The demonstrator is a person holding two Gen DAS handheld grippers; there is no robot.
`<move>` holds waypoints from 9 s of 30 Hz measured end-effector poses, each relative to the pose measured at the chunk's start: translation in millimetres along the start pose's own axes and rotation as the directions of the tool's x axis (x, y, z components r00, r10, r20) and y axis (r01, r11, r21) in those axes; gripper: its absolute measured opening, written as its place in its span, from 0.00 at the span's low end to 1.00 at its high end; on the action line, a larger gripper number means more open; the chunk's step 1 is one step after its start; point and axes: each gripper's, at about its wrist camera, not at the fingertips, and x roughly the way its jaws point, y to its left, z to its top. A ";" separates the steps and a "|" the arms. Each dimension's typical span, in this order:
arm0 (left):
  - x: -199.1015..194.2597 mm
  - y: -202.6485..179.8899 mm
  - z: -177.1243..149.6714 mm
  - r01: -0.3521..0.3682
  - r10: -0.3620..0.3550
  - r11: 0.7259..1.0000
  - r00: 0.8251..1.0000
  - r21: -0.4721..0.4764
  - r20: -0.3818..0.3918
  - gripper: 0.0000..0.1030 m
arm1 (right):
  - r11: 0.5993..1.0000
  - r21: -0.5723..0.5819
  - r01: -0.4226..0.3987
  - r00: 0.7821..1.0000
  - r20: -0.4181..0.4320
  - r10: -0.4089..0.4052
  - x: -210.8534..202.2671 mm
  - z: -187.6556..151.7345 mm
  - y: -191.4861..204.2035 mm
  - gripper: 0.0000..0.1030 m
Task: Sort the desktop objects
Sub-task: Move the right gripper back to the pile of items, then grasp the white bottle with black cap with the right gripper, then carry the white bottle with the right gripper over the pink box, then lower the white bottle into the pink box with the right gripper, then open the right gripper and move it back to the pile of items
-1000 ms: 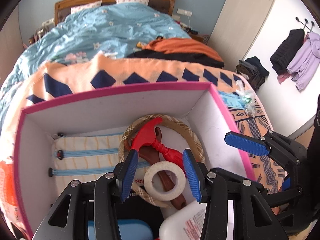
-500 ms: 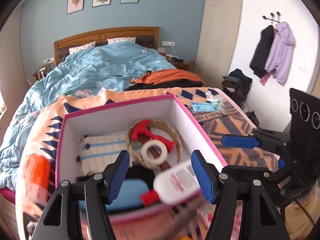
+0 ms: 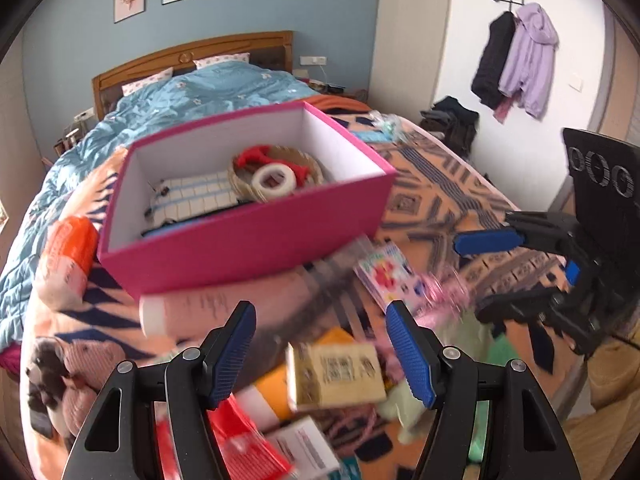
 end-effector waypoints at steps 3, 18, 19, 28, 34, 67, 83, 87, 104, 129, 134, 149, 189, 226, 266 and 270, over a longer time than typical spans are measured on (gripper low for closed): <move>-0.1 -10.7 -19.5 0.020 -0.019 0.999 0.999 0.029 -0.031 0.67 | 0.996 0.087 0.014 1.000 -0.018 -0.012 -5.7 -24.4 -10.3 0.65; -28.4 -69.9 -96.2 0.173 -0.169 0.981 0.984 0.086 -0.059 0.67 | 0.999 -0.011 0.046 0.989 -0.138 -0.047 -50.4 -131.4 73.1 0.48; -28.3 -73.7 -100.5 0.176 -0.170 0.980 0.983 0.093 -0.066 0.67 | 0.999 -0.026 0.045 0.987 -0.156 -0.049 -47.6 -138.7 79.7 0.47; -38.7 -85.5 -117.9 0.156 -0.152 0.984 0.987 0.089 -0.054 0.67 | 0.985 -0.126 0.115 0.968 -0.210 -0.139 -15.8 -160.9 91.9 0.43; -38.9 -85.4 -118.7 0.138 -0.135 0.988 0.990 0.072 -0.049 0.67 | 0.969 -0.211 0.125 0.946 -0.270 -0.180 2.3 -163.2 90.0 0.34; -24.7 -61.8 -47.3 0.206 -0.207 0.978 0.978 0.023 0.024 0.65 | 1.000 0.029 0.007 0.996 0.091 -0.010 -30.2 -30.3 45.3 0.26; 6.4 -54.5 -5.2 0.151 -0.150 0.988 0.988 0.033 -0.032 0.29 | 0.991 0.107 -0.082 0.984 0.166 0.064 -14.3 13.5 9.3 0.26; 9.3 -48.9 1.4 0.140 -0.140 0.990 0.990 0.021 -0.036 0.27 | 0.989 0.118 -0.084 0.984 0.167 0.064 -10.5 21.6 0.5 0.26; 16.0 -25.0 29.4 0.124 -0.124 0.992 0.992 0.000 -0.014 0.18 | 0.987 0.140 -0.081 0.982 0.178 0.055 4.2 52.7 -24.9 0.26; 32.9 1.2 76.9 0.104 -0.104 0.994 0.995 -0.031 0.009 0.18 | 0.988 0.142 -0.067 0.984 0.176 0.041 17.2 101.9 -51.7 0.26; 39.0 5.2 89.6 0.093 -0.093 0.995 0.996 -0.028 0.012 0.19 | 0.987 0.147 -0.059 0.984 0.178 0.032 20.6 115.7 -61.0 0.26; 71.5 20.7 112.6 0.100 -0.100 0.994 0.995 -0.051 -0.012 0.19 | 0.986 0.163 -0.022 0.989 0.146 -0.002 38.5 134.2 -92.0 0.26; 161.1 51.7 139.3 0.107 -0.139 0.973 0.979 -0.205 -0.149 0.19 | 0.979 0.165 0.123 0.992 -0.045 -0.117 105.3 156.8 -154.6 0.26; 181.4 66.2 140.1 0.032 -0.084 0.967 0.977 -0.254 -0.198 0.20 | 0.927 0.051 0.372 0.918 -0.165 -0.360 141.8 165.3 -167.5 0.42; -12.7 45.9 10.8 -0.119 0.137 0.983 0.983 -0.140 0.123 0.78 | 1.000 0.016 -0.010 0.999 0.047 0.009 31.5 76.3 -21.1 0.63; -8.9 38.7 -14.6 -0.119 0.131 0.985 0.988 -0.127 0.085 0.78 | 1.000 -0.003 -0.005 1.000 0.006 0.005 34.4 56.2 -10.0 0.63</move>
